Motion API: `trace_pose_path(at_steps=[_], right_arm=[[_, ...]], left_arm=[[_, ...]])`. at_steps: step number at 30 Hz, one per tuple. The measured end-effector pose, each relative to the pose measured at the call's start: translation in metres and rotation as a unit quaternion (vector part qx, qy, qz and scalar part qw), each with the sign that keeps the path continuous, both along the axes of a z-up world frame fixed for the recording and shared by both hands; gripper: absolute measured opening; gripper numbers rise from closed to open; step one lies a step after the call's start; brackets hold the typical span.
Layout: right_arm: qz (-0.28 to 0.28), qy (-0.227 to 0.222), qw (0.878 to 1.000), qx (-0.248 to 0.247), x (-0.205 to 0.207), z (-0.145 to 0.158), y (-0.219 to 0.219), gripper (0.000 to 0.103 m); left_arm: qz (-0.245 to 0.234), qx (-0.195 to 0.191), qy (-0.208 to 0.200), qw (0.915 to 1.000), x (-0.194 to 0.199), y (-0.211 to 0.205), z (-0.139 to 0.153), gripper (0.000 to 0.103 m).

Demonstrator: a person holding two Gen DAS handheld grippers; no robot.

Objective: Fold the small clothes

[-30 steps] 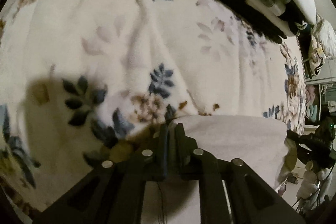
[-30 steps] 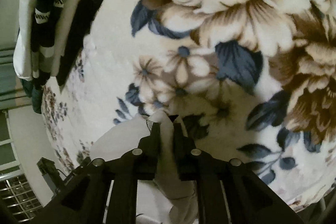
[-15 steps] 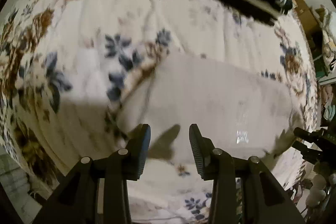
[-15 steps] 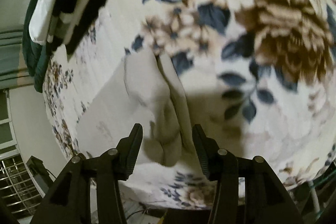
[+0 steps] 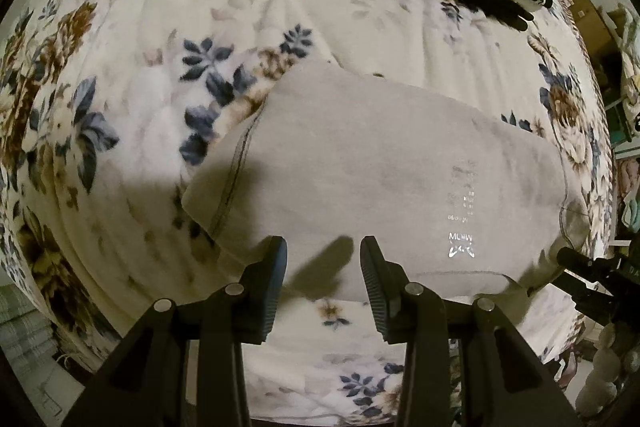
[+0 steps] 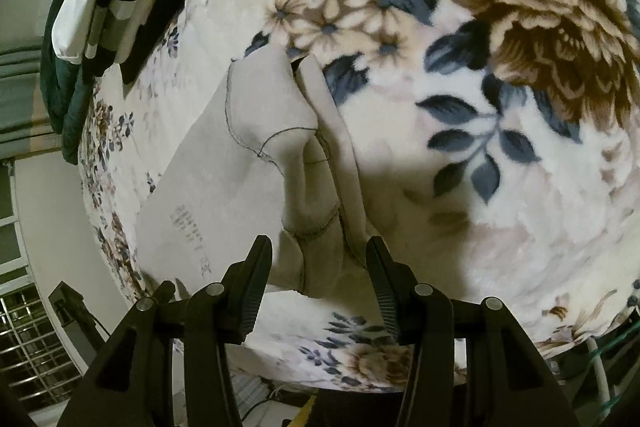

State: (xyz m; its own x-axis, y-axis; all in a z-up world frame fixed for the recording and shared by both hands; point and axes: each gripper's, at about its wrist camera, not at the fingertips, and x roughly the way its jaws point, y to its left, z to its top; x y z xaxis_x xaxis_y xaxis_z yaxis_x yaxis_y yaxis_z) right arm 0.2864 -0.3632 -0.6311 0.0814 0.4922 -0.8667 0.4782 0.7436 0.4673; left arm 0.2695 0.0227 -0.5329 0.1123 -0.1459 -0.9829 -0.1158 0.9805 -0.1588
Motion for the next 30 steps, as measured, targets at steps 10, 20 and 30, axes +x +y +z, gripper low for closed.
trace_pose_path(at_steps=[10,20,30], right_arm=[[-0.008,0.034,0.999,-0.028,-0.016,-0.020,-0.011,0.005],[0.024,-0.003,0.999,-0.042,0.003,0.007,-0.014,0.042],[0.016,-0.047,0.998,-0.029,0.016,0.017,-0.021,0.044]], left_arm=[[0.045,0.017,0.004,0.9989,-0.027,0.020,0.005,0.035],[0.017,0.050,-0.003,0.9986,-0.027,0.013,0.006,0.035],[0.021,0.037,-0.007,0.9991,-0.025,0.009,0.009,0.035]])
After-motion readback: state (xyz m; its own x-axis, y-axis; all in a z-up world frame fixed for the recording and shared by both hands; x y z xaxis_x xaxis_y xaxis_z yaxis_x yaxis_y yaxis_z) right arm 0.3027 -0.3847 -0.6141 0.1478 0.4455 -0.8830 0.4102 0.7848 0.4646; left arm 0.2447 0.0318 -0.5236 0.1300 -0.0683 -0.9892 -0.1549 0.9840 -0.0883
